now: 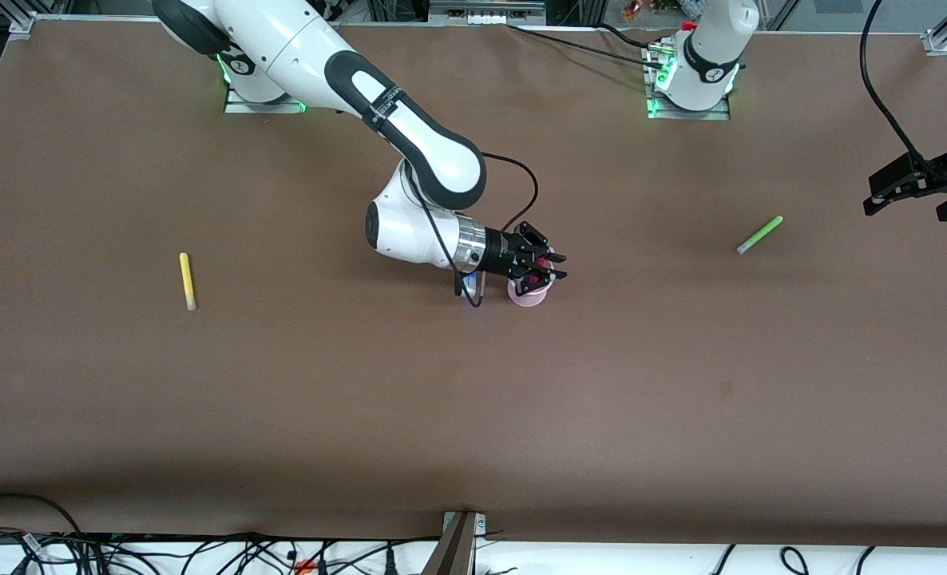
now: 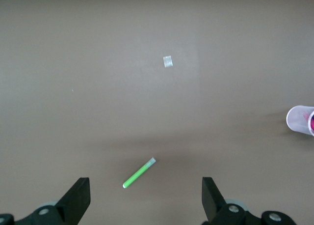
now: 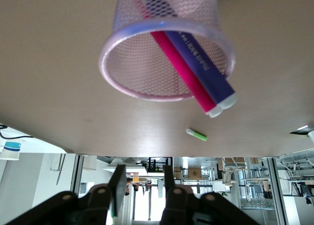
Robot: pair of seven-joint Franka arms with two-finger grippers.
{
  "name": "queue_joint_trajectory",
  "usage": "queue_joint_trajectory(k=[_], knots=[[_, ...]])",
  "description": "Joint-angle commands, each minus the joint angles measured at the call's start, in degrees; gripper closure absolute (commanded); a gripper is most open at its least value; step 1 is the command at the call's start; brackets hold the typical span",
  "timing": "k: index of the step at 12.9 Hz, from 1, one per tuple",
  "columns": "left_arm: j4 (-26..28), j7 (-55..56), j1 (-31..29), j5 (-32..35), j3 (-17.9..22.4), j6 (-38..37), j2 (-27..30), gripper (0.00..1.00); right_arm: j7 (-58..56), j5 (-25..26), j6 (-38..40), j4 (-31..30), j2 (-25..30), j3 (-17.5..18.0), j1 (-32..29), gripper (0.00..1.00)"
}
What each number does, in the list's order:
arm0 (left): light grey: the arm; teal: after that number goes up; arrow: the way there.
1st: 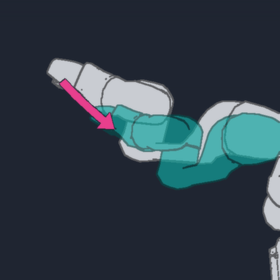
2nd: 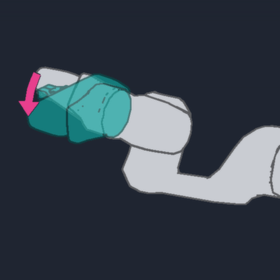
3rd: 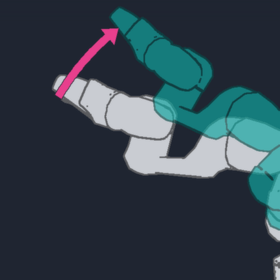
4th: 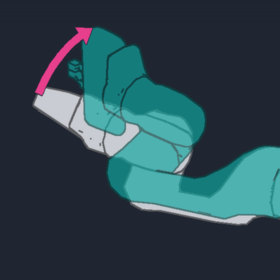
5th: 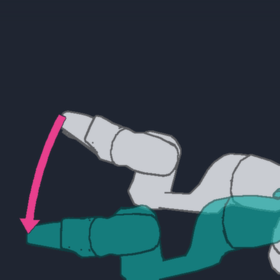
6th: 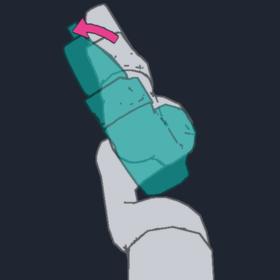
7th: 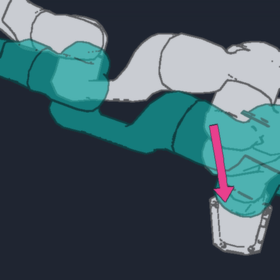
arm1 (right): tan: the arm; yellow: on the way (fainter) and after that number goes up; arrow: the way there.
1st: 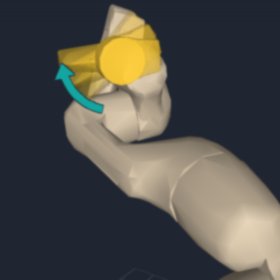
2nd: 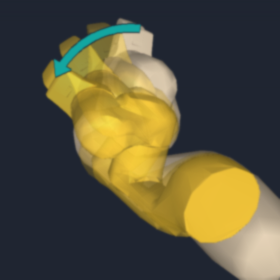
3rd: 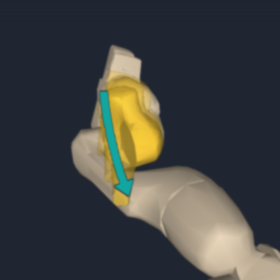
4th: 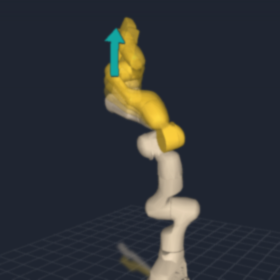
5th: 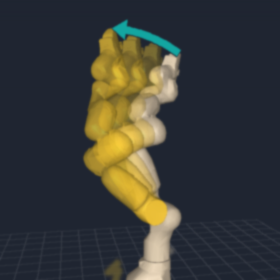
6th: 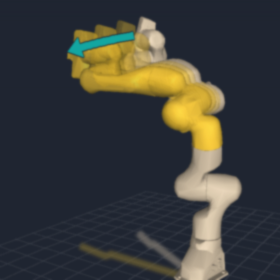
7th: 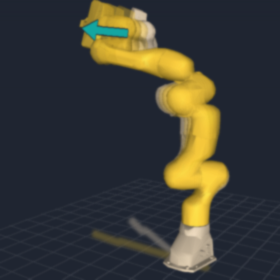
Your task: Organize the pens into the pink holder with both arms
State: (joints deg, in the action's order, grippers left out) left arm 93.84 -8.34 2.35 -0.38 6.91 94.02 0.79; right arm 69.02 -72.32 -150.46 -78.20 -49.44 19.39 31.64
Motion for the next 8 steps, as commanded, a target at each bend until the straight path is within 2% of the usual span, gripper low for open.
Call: queue_joint_trajectory(k=[1,3,5,6,8], knots=[[-1.03,-0.37,-0.94,1.09,0.04,-1.74,-0.26,0.0,-0.02,3.39,0.07,0.95,1.62,0.13,-1.49,0.32],[-0.85,-0.45,-1.2,1.17,0.04,-1.74,-0.26,0.0,0.06,10.41,0.78,0.07,4.95,-0.4,-1.76,0.01],[-0.94,-0.54,-2.52,1.09,0.04,-1.65,-0.17,0.0,-0.02,21.46,0.78,-3.95,9.35,-2.32,-1.76,0.0],[-1.2,-0.54,-2.52,1.17,0.04,-1.39,-0.26,0.0,-0.2,24.31,0.95,-5.54,11.19,-4.34,-1.76,0.0],[-1.2,-0.45,-2.52,1.17,-0.05,-1.21,-0.43,0.0,-1.07,25.3,3.92,-5.91,13.4,-7.33,-1.76,0.0]])
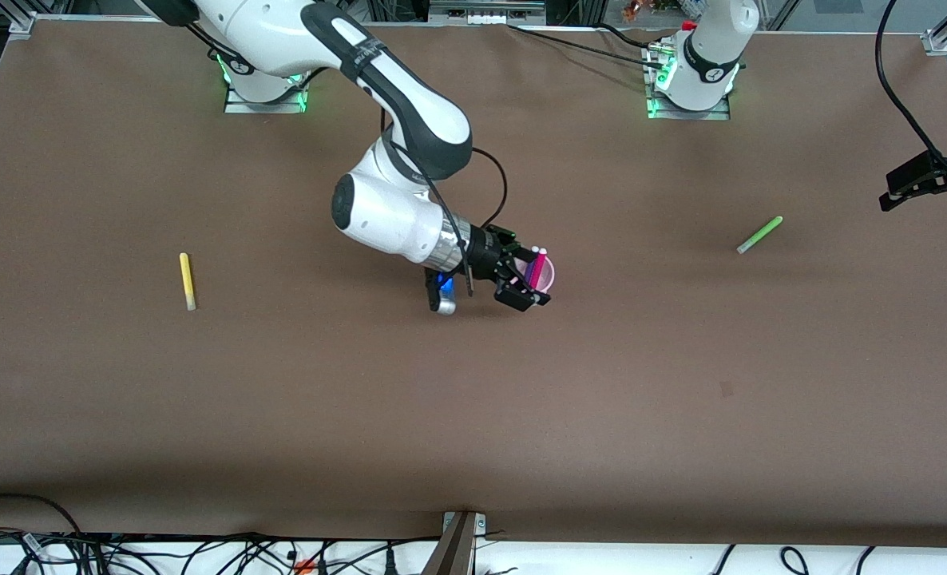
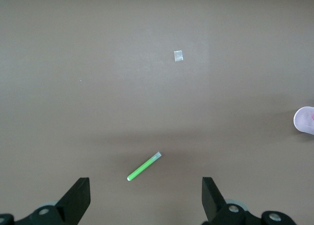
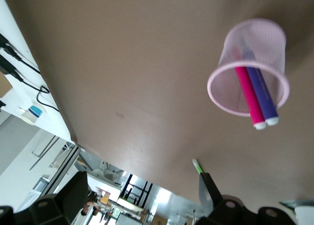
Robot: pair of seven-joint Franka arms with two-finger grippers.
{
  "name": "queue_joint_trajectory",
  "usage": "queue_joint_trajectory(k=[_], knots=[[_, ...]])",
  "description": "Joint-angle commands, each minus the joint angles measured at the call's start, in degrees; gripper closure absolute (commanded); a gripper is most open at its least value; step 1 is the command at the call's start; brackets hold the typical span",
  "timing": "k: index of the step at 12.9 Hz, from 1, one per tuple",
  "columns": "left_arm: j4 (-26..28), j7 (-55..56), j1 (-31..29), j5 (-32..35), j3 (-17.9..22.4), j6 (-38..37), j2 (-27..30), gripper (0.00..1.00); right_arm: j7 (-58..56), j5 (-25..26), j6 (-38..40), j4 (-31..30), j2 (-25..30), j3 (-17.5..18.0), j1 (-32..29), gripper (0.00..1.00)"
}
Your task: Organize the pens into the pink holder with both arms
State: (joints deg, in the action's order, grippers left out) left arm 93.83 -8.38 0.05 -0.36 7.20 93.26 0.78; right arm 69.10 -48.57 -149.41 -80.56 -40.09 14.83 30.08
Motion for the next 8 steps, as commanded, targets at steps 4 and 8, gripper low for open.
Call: queue_joint_trajectory(k=[4,8], knots=[[-1.19,-0.41,-1.01,1.15,-0.16,-0.36,-0.96,0.0,-17.36,3.48,23.41,-4.86,12.73,-14.45,-0.19,0.0],[-1.19,-0.41,-1.89,1.06,-0.17,-0.45,-1.22,0.0,-38.91,8.71,42.57,-10.14,23.97,-27.29,-0.11,0.0]])
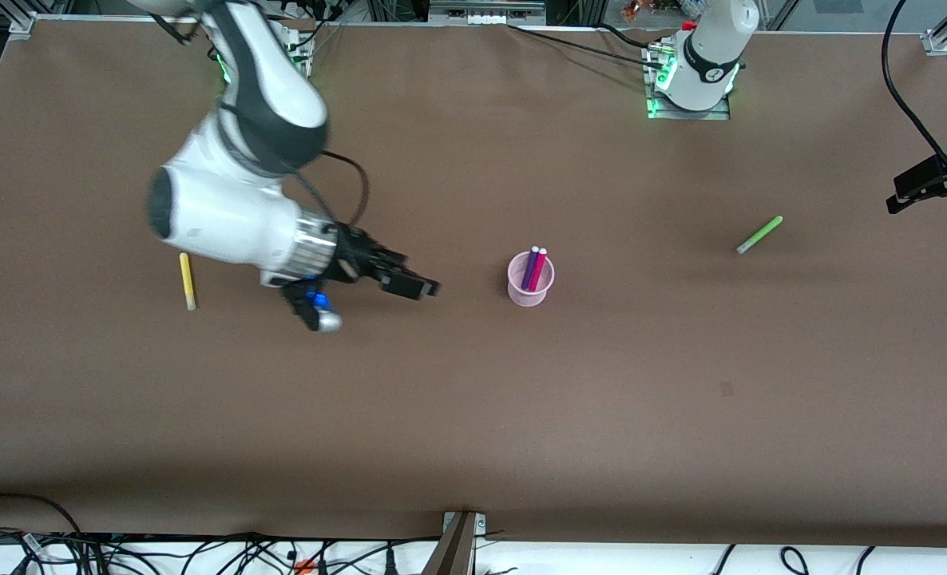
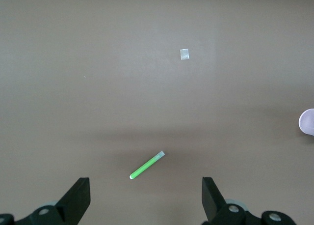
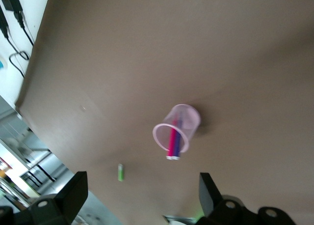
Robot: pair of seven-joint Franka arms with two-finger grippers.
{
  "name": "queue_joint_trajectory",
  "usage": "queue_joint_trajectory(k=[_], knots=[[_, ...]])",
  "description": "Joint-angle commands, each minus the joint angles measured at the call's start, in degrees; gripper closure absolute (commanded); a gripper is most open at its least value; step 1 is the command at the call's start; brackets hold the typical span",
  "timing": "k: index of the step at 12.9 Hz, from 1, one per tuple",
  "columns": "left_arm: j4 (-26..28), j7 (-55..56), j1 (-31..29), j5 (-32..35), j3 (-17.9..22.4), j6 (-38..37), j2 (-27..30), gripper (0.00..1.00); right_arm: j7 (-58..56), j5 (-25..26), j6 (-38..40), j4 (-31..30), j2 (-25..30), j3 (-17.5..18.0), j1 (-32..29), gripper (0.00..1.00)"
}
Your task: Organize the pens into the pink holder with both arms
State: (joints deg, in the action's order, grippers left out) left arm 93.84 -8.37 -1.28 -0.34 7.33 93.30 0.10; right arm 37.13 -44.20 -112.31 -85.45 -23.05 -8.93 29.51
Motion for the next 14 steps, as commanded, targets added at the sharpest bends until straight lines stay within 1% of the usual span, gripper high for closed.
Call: queue_joint_trajectory(k=[1,2,4,6,7,8,9,10,12,13,14], knots=[[-1.29,-0.5,-0.65,1.05,-0.3,-0.49,-0.54,0.0,-9.51,11.96,9.61,-5.25,10.19,-4.16,0.46,0.0],[-1.29,-0.5,-1.0,1.05,-0.21,-0.66,-0.54,0.0,-9.88,17.43,12.96,-5.34,13.26,-4.25,0.46,0.0],[-1.47,-0.59,-1.01,1.05,-0.38,-0.75,-0.54,0.0,-11.37,22.82,17.81,-6.82,17.93,-5.12,-0.06,0.0],[-1.65,-0.5,-1.01,1.05,-0.47,-0.92,-0.45,0.0,-19.42,28.27,18.27,-10.77,22.59,-4.69,-3.21,0.0],[-1.65,-0.5,-1.09,1.05,-0.47,-1.01,-0.45,0.0,-23.99,32.04,18.35,-12.53,25.05,-3.82,-5.32,0.0],[-1.65,-0.5,-1.01,1.05,-0.47,-1.01,-0.45,0.0,-27.34,35.56,18.44,-13.94,27.42,-1.64,-8.9,0.0],[-1.65,-0.5,-1.01,1.05,-0.56,-1.27,-0.19,0.0,-30.51,37.85,19.23,-14.56,28.75,1.26,-13.03,0.0],[-1.73,-0.5,-1.01,1.05,-0.65,-1.89,-0.1,0.0,-32.63,39.44,20.54,-14.13,28.94,3.98,-17.07,0.0],[-1.91,-0.59,-1.01,1.05,-0.56,-1.98,-0.19,0.0,-36.32,40.25,20.9,-12.56,28.5,9.0,-24.55,0.0],[-1.91,-0.5,-1.01,1.05,-0.47,-1.98,-0.19,0.0,-36.43,40.51,20.73,-12.02,28.33,10.59,-26.5,0.0],[-1.91,-0.5,-1.01,1.05,-0.56,-1.89,-0.28,0.0,-36.34,40.69,20.55,-11.15,28.15,10.6,-26.52,0.0]])
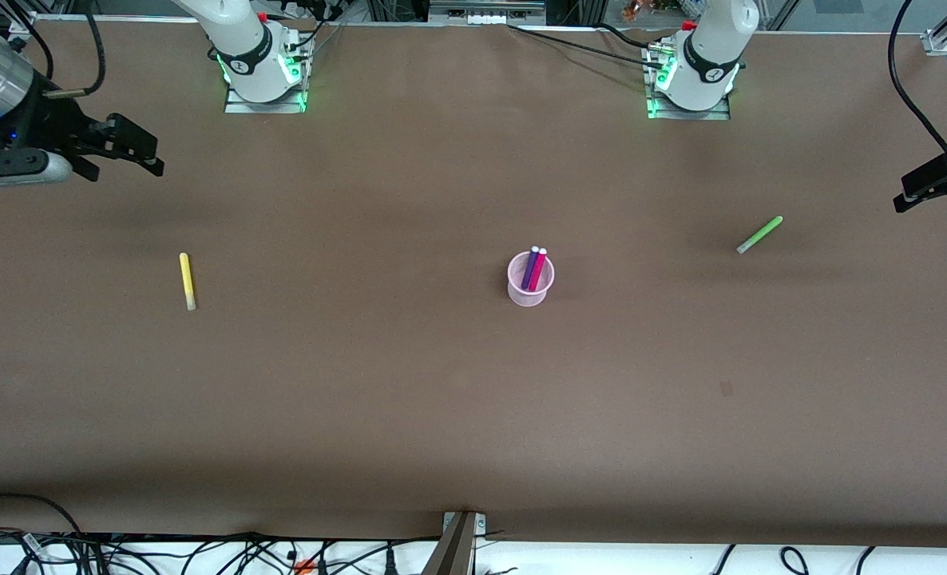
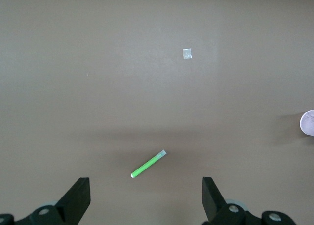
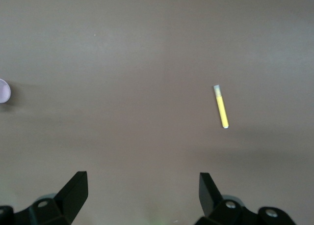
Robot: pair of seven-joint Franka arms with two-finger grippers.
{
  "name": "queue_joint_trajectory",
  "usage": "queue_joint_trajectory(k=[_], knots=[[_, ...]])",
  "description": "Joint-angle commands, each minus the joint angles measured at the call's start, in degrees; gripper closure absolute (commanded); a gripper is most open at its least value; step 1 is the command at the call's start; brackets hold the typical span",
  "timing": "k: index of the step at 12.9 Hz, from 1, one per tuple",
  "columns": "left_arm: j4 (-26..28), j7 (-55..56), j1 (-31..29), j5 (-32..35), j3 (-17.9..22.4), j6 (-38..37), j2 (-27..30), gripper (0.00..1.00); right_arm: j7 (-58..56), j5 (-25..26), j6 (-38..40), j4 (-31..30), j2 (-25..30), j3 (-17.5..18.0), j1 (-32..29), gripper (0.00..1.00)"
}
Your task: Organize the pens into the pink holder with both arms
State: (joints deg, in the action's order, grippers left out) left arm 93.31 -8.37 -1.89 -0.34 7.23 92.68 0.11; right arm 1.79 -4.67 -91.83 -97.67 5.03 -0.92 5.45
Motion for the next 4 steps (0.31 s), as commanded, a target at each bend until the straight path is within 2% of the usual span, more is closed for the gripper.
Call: queue_joint_trajectory(k=[1,4], knots=[[-1.37,-0.5,-0.39,1.05,-0.55,-1.36,-0.2,0.0,-0.82,1.16,0.16,2.55,-0.46,2.67,-2.47,0.0],[-1.37,-0.5,-0.39,1.05,-0.55,-1.36,-0.19,0.0,-0.73,1.86,1.64,3.62,-1.08,2.67,-2.47,0.0]])
